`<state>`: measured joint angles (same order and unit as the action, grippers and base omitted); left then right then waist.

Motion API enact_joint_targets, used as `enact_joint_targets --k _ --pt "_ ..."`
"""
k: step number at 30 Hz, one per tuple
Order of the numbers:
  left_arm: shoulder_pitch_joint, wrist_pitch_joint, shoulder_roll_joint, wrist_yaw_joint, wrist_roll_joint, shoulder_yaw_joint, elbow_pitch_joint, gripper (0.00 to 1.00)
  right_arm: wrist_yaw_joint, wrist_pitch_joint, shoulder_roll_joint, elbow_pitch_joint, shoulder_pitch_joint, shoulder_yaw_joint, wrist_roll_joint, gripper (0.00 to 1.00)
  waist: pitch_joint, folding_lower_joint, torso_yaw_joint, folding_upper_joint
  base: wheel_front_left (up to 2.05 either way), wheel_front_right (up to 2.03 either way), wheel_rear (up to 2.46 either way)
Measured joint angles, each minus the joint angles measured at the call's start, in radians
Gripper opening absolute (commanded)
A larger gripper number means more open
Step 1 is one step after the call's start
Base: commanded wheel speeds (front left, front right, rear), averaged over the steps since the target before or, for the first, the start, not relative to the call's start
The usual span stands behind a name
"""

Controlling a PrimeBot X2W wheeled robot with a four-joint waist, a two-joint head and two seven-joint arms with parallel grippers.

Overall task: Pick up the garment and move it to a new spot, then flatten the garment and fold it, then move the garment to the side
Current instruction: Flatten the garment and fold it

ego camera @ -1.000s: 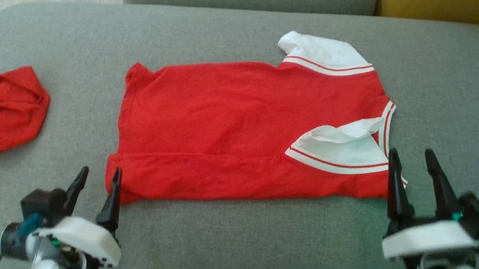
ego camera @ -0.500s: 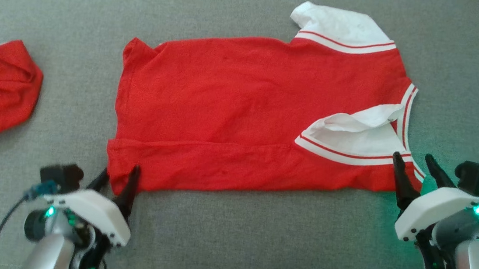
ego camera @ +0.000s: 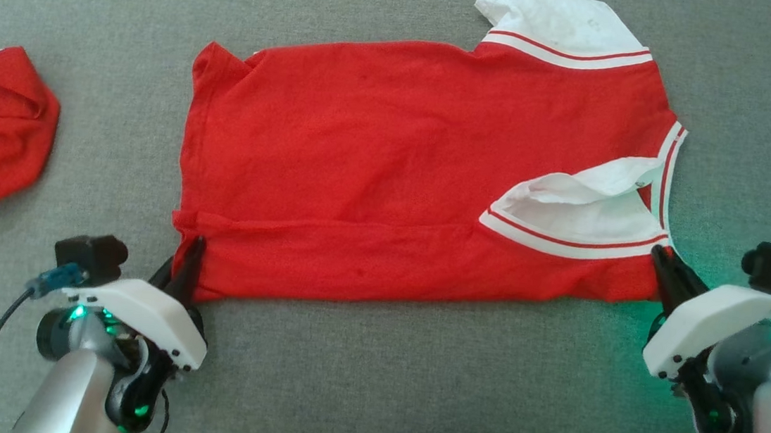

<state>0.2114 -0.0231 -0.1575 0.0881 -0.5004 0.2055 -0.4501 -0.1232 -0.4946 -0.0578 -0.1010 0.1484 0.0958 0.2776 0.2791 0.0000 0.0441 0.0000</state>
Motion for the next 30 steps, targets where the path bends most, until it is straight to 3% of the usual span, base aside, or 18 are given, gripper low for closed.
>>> enact_joint_targets --k 12,30 --pt "-0.033 0.007 -0.014 -0.028 0.005 0.005 0.080 0.00 0.000 -0.002 0.011 0.069 -0.053 0.031 0.027 0.00 -0.018 0.0000 0.005 0.0000 0.00 0.00 0.00" --pt "-0.228 -0.118 -0.110 -0.103 0.008 -0.019 0.303 0.00 0.000 0.113 0.017 0.178 -0.383 -0.005 0.225 0.00 -0.115 0.0000 -0.007 0.0000 0.00 0.00 0.00"
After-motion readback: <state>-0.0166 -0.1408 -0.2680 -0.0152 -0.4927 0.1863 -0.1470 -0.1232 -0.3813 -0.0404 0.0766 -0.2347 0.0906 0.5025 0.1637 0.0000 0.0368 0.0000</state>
